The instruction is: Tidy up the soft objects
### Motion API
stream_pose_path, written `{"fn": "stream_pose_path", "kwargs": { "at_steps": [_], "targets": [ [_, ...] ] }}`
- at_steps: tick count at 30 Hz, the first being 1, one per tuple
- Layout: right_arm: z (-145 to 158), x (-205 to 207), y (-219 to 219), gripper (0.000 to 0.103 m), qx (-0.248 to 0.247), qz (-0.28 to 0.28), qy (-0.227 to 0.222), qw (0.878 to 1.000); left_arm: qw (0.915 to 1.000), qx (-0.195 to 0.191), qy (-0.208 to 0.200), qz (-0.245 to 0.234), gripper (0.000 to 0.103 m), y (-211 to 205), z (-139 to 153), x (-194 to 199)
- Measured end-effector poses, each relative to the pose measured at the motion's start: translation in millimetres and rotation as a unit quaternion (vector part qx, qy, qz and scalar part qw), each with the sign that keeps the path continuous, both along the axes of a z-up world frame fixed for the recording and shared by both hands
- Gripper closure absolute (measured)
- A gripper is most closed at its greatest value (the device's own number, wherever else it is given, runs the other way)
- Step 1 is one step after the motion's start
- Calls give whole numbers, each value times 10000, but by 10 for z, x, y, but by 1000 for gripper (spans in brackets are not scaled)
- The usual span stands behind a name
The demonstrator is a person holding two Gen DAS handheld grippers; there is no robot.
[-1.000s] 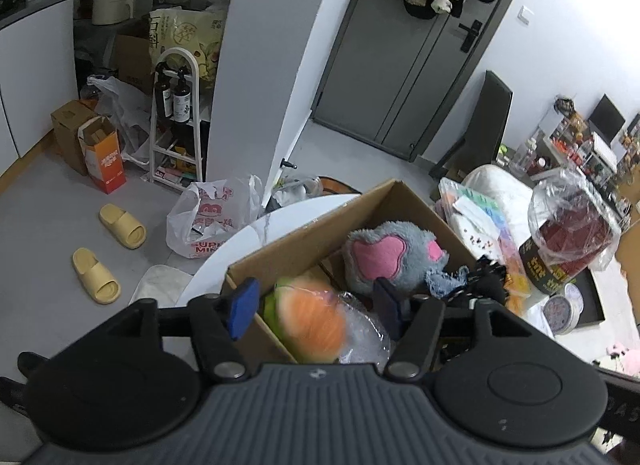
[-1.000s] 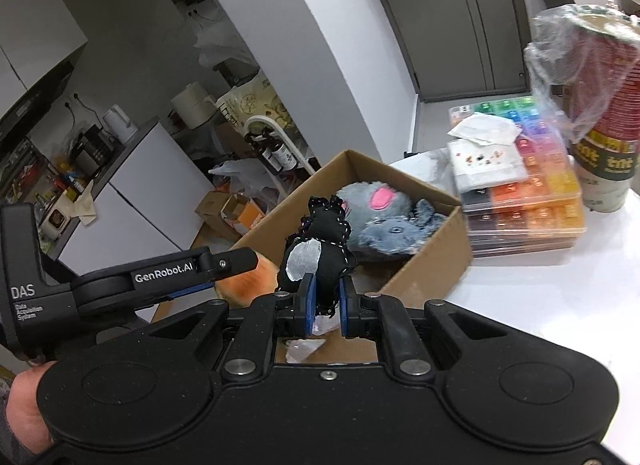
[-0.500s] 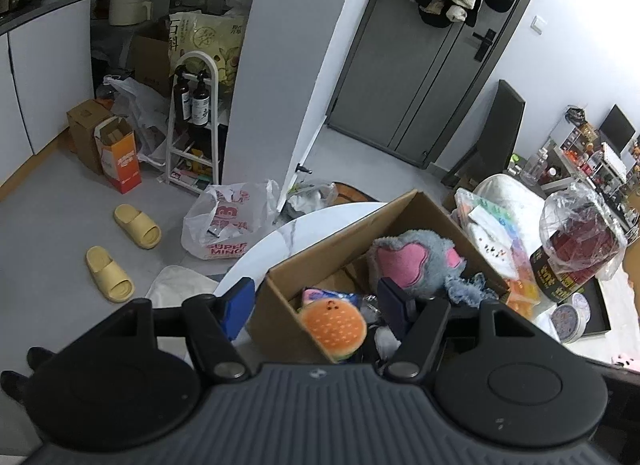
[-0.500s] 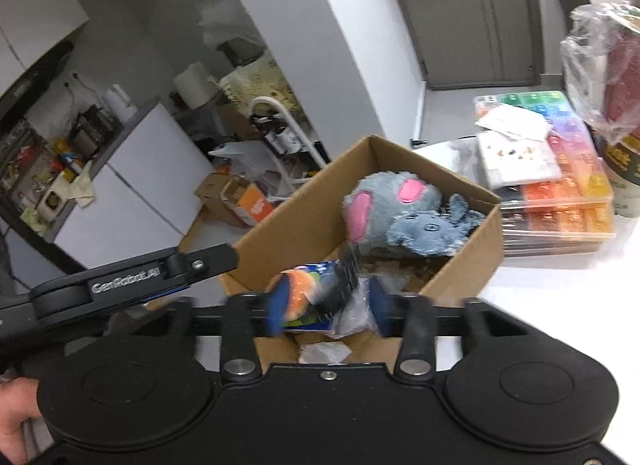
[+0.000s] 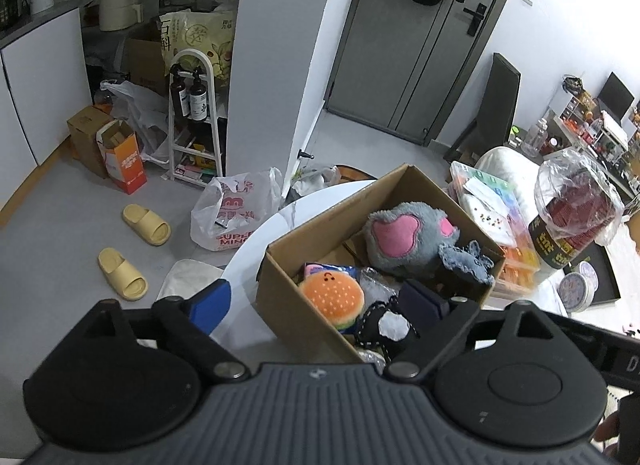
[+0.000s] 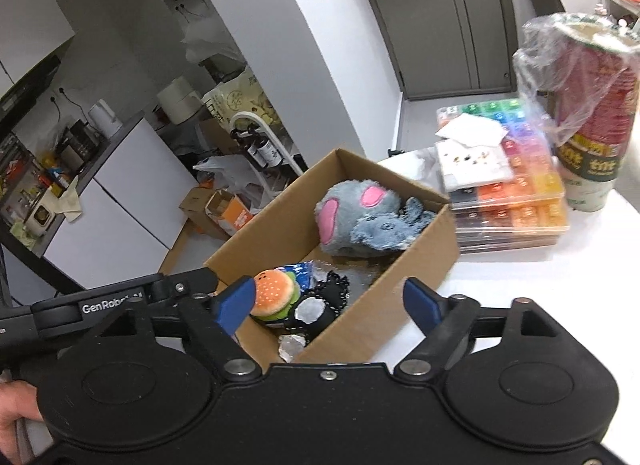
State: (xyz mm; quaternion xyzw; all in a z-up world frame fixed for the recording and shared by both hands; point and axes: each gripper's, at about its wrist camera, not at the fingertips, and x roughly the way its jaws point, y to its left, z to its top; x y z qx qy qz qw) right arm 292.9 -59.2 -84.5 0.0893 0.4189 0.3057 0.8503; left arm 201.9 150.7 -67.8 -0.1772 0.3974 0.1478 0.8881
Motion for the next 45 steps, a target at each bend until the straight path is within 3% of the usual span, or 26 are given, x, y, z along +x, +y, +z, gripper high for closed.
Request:
{"fn": "stream_pose_path", "kwargs": {
  "at_steps": [4,12,28,45],
  "targets": [
    [74,-24,-141,11,5,-98,-48,9999,10000,87,18,-44,4,-75,91,-69],
    [217,-165,-415,0,-91,-345,-200,9992,9994,316,28,-117,2,-244,267,-218],
    [459,-494,-830,0,-96,-563,-222,9981,9962,677,28,-556,2,-638,561,-518],
    [801,-1038,-971,0,-376,-613,-452,9964,9914,872,-90,-976,1,-877,814,-962]
  ]
}}
